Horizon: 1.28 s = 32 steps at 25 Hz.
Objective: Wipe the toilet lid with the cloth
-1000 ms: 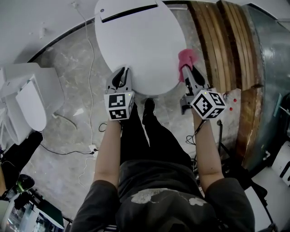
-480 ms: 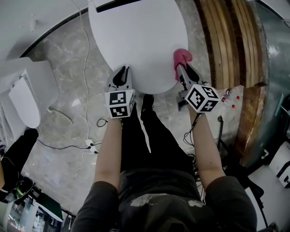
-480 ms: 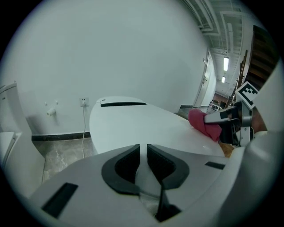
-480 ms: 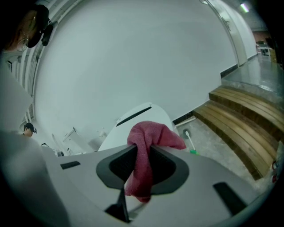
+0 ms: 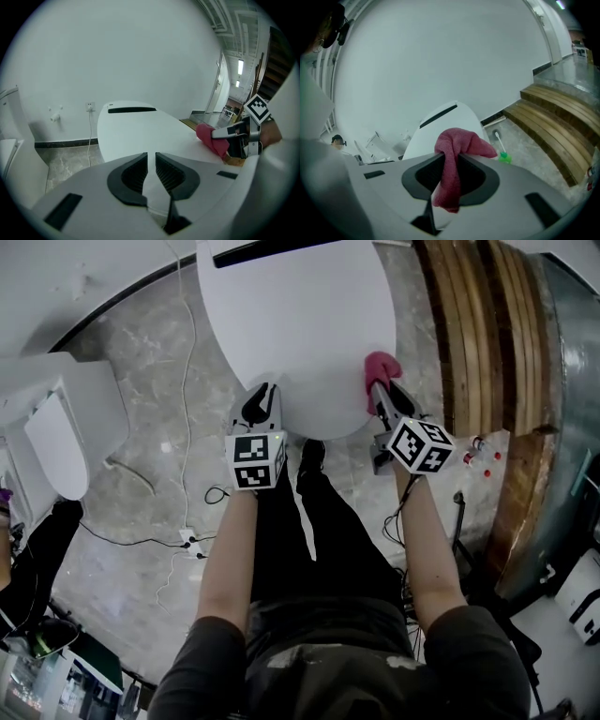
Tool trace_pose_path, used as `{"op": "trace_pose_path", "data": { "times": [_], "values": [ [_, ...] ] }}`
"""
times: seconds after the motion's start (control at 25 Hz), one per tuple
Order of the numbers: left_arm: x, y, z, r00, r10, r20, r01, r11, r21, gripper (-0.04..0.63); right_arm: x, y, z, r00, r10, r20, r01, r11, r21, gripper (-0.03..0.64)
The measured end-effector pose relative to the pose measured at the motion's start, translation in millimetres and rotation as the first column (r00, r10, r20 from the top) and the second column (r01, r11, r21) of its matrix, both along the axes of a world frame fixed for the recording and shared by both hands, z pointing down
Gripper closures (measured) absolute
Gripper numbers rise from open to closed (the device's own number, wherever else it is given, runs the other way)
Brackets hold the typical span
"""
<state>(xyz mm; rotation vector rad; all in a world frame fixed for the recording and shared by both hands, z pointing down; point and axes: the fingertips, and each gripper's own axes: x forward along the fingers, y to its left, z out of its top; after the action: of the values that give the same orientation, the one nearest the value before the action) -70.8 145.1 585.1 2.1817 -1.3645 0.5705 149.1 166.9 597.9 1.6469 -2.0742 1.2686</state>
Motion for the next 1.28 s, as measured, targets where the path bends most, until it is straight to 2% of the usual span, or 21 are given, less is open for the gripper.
{"op": "trace_pose_path", "data": {
  "times": [0.24,0.48,0.52,0.64,0.88,1.12,1.28],
  "values": [
    [-24,-42,-51,0.999,-0.025,-0.038,0.027,0.998,0.059,0.532,-27,-41,-59,0.998,-0.04,0.045,0.036,0.995,0.089,0.54],
    [-53,-111,-70,0.994,-0.068,-0.083,0.075,0.993,0.092,0.534,-92,-120,-84,0.986,-0.159,0.04,0.151,0.977,0.149,0.54],
    [-58,-124,-70,0.994,-0.071,-0.084,0.079,0.992,0.097,0.563,-104,-134,-84,0.984,-0.174,0.038,0.166,0.974,0.152,0.54],
    [-72,-161,-70,0.993,-0.078,-0.087,0.087,0.991,0.105,0.586,-135,-174,-80,0.978,-0.206,0.035,0.199,0.969,0.145,0.54],
    [-101,-229,-66,0.992,-0.081,-0.102,0.09,0.993,0.083,0.588,-193,-247,-64,0.968,-0.244,0.051,0.237,0.965,0.11,0.541],
    [-124,-286,-49,0.99,-0.078,-0.119,0.084,0.995,0.044,0.588,-257,-319,-43,0.946,-0.322,0.038,0.318,0.944,0.088,0.541],
    [-132,-314,-38,0.989,-0.076,-0.131,0.079,0.997,0.023,0.588,-289,-346,-22,0.924,-0.38,0.03,0.378,0.924,0.053,0.541]
  ]
}}
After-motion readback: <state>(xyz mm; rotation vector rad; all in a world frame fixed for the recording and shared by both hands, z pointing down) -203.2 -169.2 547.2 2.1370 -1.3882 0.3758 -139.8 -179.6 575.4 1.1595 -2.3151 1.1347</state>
